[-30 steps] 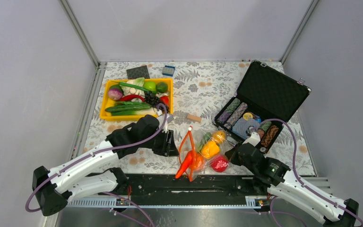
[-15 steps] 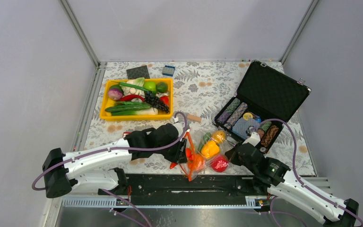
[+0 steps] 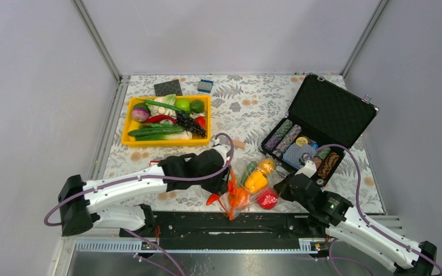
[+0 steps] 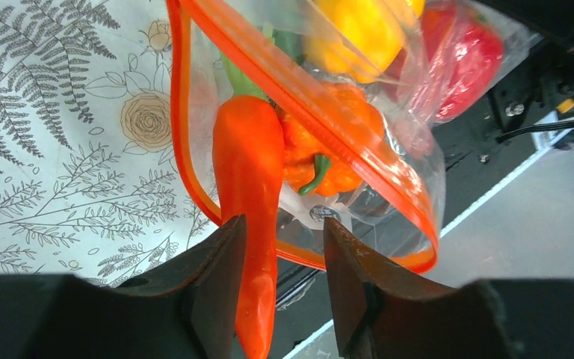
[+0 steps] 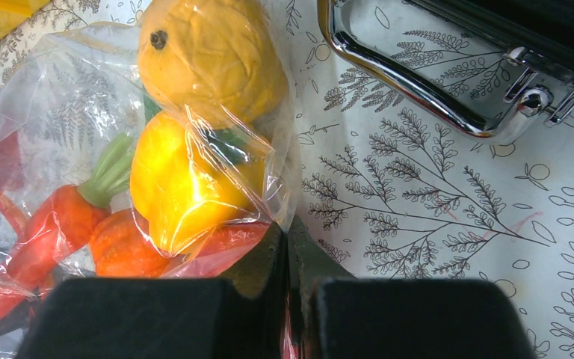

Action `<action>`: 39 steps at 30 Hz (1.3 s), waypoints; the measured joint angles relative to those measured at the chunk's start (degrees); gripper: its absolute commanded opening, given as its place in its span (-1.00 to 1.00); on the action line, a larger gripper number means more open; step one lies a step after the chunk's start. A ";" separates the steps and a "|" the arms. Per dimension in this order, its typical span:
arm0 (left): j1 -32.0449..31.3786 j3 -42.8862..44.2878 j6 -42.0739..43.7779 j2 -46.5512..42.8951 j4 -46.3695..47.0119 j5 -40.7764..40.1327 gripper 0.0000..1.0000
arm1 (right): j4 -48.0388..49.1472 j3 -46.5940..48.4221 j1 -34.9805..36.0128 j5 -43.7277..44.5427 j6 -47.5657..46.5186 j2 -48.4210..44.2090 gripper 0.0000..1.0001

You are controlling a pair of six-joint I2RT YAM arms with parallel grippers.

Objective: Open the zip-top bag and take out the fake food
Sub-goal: Pick up the fake vegetable from the zipper food storage bag.

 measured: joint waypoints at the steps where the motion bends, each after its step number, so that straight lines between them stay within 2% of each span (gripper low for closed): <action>1: -0.35 0.59 0.46 1.22 -0.57 -0.28 -0.09 | 0.00 0.00 0.00 0.00 0.00 0.00 -1.00; 8: -2.95 1.62 1.81 7.69 -2.73 -1.29 -0.05 | 0.02 0.00 0.00 -0.02 0.22 -0.02 -1.00; 19: -4.79 1.31 2.01 10.69 -3.56 -5.55 0.15 | 0.02 -0.02 0.00 -0.04 0.31 -0.17 -1.00; 22: -4.83 0.87 1.95 11.19 -3.52 -7.02 0.04 | 0.02 -0.02 0.00 -0.07 0.48 -0.17 -1.00; 30: -5.03 -0.17 1.64 13.29 -3.32 -8.96 -0.50 | 0.04 -0.02 0.00 -0.42 0.72 -0.17 -1.00; 32: -5.09 -0.35 1.40 13.42 -3.28 -9.25 -0.58 | 0.09 -0.02 0.00 -0.46 0.74 -0.24 -1.00; 39: -5.11 -0.37 0.87 12.02 -4.39 -11.30 -0.58 | 0.09 -0.02 0.00 -0.50 0.92 -0.42 -1.00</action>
